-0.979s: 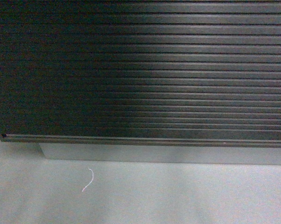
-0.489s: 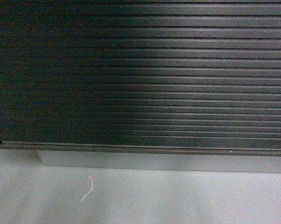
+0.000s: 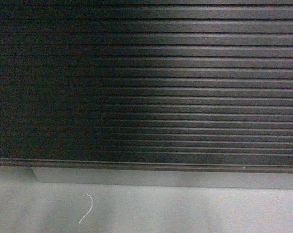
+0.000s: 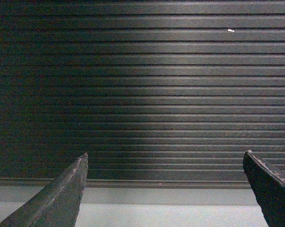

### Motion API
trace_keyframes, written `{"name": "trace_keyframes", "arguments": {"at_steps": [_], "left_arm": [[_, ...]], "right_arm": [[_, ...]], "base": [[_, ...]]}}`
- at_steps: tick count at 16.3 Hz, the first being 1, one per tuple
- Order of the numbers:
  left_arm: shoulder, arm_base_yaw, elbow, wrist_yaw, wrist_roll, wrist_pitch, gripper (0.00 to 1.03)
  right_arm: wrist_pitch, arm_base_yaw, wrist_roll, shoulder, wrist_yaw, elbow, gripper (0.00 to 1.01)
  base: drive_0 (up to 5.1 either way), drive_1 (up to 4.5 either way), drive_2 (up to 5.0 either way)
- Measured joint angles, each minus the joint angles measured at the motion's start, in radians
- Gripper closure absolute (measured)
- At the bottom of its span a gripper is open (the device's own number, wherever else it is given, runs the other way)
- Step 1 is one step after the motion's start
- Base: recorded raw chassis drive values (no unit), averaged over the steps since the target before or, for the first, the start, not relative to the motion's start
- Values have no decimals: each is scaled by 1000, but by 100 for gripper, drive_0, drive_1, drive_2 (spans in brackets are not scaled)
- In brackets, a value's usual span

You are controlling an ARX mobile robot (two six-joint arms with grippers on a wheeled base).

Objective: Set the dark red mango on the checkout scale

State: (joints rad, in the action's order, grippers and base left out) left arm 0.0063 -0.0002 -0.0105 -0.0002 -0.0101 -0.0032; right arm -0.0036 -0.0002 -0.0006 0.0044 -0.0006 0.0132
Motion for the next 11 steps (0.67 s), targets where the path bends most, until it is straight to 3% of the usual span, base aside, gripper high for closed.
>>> {"name": "trace_keyframes", "arguments": {"at_steps": [11], "left_arm": [[0, 0, 0, 0, 0, 0, 5]], "right_arm": [[0, 0, 0, 0, 0, 0, 3]], "base": [[-5, 153, -164]]}}
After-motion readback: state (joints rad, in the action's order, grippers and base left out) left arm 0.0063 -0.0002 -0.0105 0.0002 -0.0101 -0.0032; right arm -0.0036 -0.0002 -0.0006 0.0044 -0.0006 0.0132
